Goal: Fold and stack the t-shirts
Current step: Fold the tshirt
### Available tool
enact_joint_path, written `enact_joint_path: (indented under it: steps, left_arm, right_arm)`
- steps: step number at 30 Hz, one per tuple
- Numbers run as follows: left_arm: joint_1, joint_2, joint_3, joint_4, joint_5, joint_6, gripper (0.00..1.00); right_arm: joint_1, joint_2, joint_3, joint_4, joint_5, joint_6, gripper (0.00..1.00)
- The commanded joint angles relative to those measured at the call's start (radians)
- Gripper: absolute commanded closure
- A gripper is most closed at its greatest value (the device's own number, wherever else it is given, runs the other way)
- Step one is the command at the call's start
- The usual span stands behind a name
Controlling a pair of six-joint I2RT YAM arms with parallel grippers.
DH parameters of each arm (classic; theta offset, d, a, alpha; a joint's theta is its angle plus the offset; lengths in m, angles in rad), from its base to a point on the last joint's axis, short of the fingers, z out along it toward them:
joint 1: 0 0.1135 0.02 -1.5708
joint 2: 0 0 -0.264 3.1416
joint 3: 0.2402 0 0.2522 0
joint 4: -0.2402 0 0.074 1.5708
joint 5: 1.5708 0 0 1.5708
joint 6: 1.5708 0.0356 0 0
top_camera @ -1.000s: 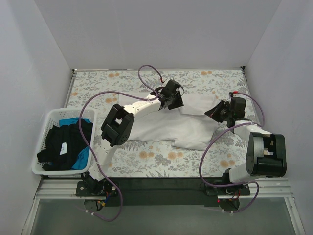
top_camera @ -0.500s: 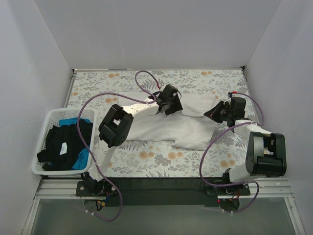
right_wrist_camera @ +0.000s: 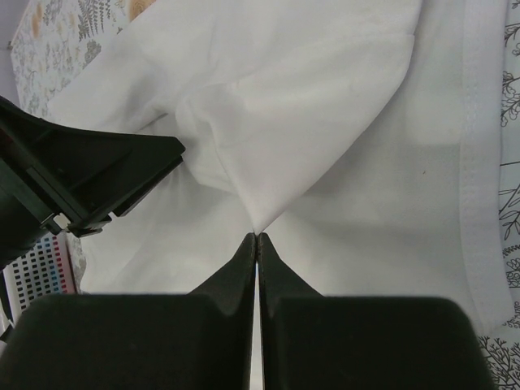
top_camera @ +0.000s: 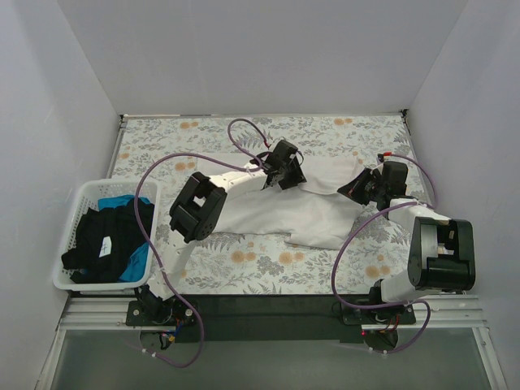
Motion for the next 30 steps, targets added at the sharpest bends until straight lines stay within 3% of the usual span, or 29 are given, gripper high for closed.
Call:
enact_joint_path:
  steps: [1, 8, 14, 20, 30]
  left_arm:
    - [-0.003, 0.01, 0.032, 0.001, 0.018, -0.009, 0.63]
    - [-0.005, 0.031, 0.048, -0.007, 0.018, -0.001, 0.68]
    - [-0.005, -0.014, 0.045, -0.015, 0.005, 0.026, 0.99]
    - [-0.005, -0.07, 0.074, -0.068, -0.032, 0.063, 1.0]
    - [-0.005, -0.019, 0.18, -0.248, -0.005, 0.098, 0.96]
  right_arm:
    - [-0.003, 0.004, 0.034, 0.016, -0.015, -0.009, 0.99]
    - [-0.003, 0.016, 0.029, 0.022, -0.02, -0.009, 0.99]
    - [-0.003, 0.003, 0.025, 0.022, -0.015, -0.012, 0.99]
    - [-0.003, -0.022, 0.029, 0.016, -0.006, -0.016, 0.99]
    - [-0.003, -0.069, -0.007, -0.053, 0.045, -0.035, 0.99]
